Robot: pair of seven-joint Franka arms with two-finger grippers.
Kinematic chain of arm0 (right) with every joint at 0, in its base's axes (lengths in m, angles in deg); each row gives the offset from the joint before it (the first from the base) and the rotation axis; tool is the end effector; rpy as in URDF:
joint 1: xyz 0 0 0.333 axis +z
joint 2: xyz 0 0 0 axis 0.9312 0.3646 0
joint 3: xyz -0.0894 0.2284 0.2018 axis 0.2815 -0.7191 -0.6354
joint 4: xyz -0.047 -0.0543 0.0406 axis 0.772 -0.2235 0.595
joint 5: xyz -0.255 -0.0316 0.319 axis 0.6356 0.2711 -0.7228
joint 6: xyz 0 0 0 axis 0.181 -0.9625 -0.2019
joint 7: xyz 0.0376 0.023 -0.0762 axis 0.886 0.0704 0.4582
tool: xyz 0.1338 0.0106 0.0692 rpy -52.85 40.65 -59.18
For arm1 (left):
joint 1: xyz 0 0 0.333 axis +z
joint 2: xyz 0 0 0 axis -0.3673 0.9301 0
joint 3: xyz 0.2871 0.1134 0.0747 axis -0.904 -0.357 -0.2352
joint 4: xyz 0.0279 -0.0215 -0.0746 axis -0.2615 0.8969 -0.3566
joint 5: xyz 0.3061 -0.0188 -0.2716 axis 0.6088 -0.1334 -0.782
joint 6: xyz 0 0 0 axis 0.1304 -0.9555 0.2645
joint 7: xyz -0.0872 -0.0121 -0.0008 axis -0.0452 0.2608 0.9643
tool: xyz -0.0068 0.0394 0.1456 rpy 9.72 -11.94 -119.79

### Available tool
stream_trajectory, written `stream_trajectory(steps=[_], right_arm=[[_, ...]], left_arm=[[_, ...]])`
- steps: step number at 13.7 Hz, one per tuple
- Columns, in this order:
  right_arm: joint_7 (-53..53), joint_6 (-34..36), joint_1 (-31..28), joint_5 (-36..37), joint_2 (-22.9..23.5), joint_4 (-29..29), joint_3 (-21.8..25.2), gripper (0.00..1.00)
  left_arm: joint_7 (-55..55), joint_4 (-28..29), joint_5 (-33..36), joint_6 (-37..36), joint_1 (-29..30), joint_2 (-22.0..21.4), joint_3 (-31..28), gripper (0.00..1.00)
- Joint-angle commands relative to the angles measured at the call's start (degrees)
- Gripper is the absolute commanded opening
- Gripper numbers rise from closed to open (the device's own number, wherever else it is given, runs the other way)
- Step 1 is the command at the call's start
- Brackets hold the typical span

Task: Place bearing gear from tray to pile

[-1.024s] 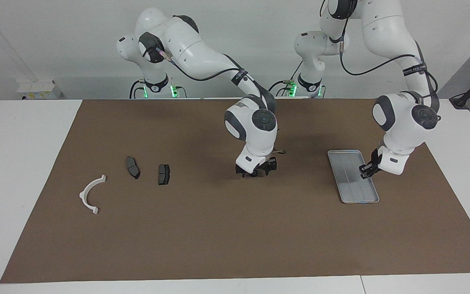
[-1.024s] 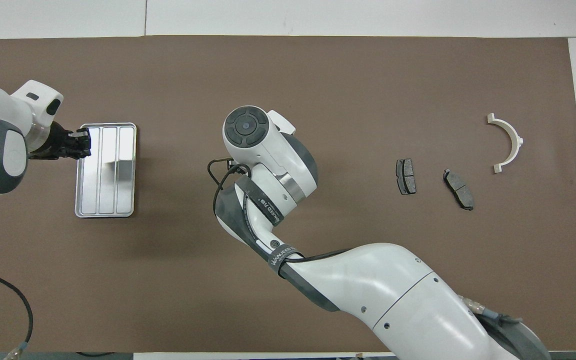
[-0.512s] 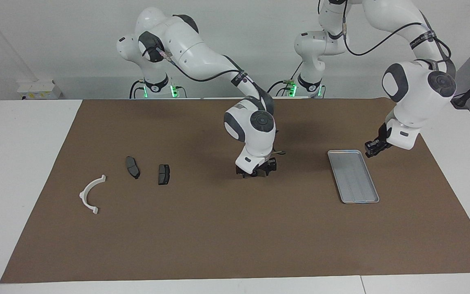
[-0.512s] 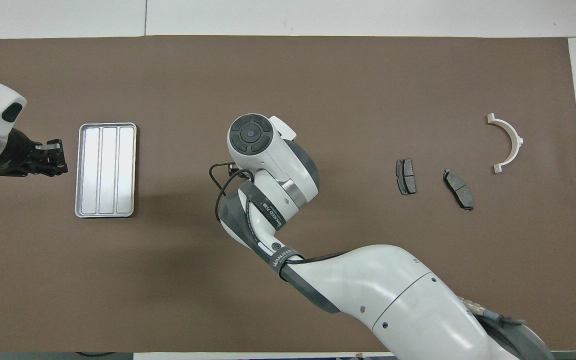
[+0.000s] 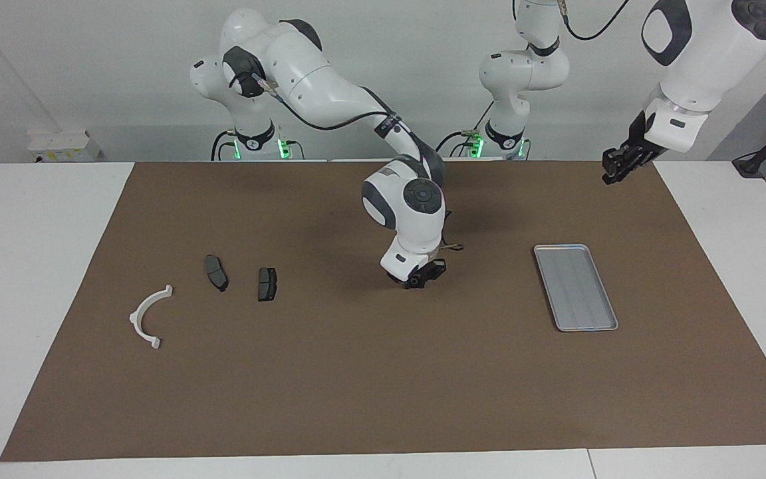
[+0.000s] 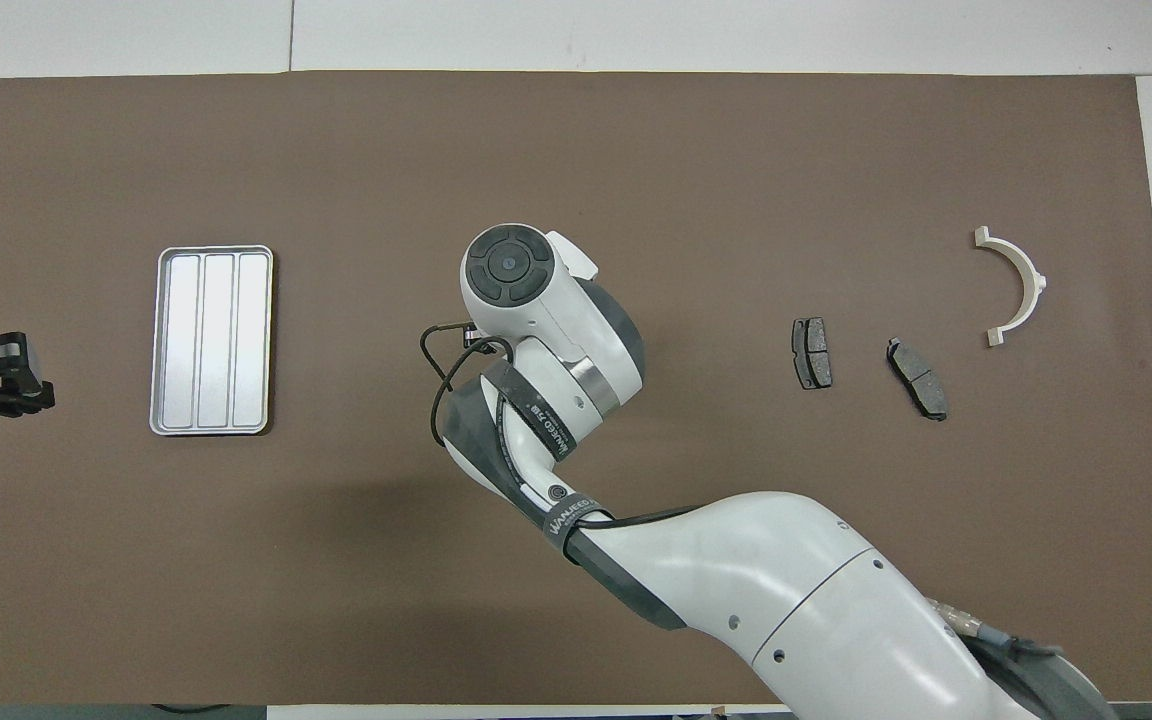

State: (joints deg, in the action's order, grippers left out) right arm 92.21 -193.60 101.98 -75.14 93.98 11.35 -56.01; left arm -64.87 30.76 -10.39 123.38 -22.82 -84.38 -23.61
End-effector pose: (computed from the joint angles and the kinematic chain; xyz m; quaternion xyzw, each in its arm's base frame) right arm 0.5989 0.4641 0.2386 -0.9996 -0.0161 0.0155 0.0181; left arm 0.5153 0.0066 0.5525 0.9928 0.1068 -0.0536 0.0028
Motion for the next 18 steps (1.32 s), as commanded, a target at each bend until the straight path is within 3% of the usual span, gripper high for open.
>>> stream_trajectory(steps=[1, 5, 7, 10, 14, 16, 18], right_arm=[[0.35, 0.53, -0.84, -0.67, -2.11, 1.43, -0.36, 0.0], [-7.54, 6.68, -8.38, -0.76, -6.32, -1.03, -0.45, 0.0], [-16.73, 7.91, -14.69, -1.72, -9.22, -1.12, -0.45, 0.0], [-34.05, 13.96, -25.16, -3.75, -12.22, -1.29, -0.36, 0.0], [-51.91, 12.33, -34.93, -2.09, -12.05, -1.39, -0.1, 0.0], [-54.05, 12.14, -36.52, 0.63, -12.05, -0.25, -0.1, 0.0], [-56.59, 11.36, -38.1, 1.43, -11.96, 1.77, -0.1, 0.0]], left_arm=[[0.85, 0.04, 0.34, -0.93, -0.4, -1.33, -0.02, 0.0], [0.5, 0.31, 0.34, -0.57, -0.4, -1.42, 0.33, 0.0], [0.15, 0.74, 0.34, 1.87, -1.36, -1.42, 0.68, 0.0], [-11.14, 1.63, -0.01, 7.58, -8.37, -0.46, 0.77, 0.0], [-29.35, -0.56, -1.58, 14.27, -21.11, 6.56, 0.77, 0.0], [-36.55, -7.13, -2.3, 14.98, -26.3, 15.67, 0.68, 0.0], [-43.94, -11.11, -2.3, 20.66, -29.74, 22.9, 0.68, 0.0]])
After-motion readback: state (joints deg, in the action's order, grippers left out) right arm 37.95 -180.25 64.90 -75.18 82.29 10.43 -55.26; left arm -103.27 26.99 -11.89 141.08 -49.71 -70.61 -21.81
